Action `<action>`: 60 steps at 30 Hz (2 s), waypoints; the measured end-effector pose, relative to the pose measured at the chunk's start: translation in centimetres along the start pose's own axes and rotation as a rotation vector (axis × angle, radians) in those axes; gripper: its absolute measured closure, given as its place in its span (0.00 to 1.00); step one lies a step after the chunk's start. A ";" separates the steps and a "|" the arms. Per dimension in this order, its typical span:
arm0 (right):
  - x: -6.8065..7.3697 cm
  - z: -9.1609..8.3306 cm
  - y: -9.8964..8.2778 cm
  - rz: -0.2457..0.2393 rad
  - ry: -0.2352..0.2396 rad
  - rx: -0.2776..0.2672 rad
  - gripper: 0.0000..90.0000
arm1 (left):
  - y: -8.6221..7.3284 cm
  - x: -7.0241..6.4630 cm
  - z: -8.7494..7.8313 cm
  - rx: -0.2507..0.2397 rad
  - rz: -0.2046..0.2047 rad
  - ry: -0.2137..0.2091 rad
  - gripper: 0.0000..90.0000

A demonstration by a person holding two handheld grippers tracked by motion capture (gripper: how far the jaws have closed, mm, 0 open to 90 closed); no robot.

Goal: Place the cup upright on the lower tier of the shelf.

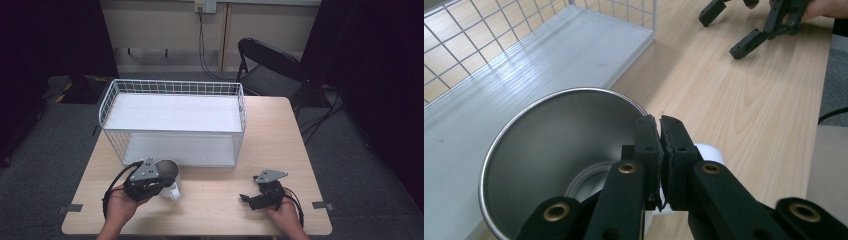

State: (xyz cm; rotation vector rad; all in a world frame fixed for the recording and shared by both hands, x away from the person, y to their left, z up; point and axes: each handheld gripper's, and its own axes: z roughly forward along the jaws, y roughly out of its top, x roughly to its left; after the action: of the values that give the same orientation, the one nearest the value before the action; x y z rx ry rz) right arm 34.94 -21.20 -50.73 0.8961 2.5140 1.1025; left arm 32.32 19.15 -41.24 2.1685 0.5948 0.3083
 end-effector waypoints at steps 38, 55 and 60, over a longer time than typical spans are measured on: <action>0.0 0.0 0.0 0.000 0.000 0.000 0.14 | 2.5 1.3 -1.6 -0.022 0.017 0.142 0.98; 0.0 0.0 0.0 0.000 0.000 0.000 0.14 | 3.3 2.4 -0.9 -0.014 0.008 0.208 0.98; 0.0 0.0 0.0 0.000 0.000 0.000 0.14 | 3.4 2.6 -0.7 -0.016 0.013 0.223 0.98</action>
State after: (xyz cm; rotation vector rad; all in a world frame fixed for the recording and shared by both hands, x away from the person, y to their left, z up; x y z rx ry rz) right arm 34.94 -21.21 -50.73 0.8957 2.5141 1.1028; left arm 35.28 19.15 -38.14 2.1386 0.7000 0.5647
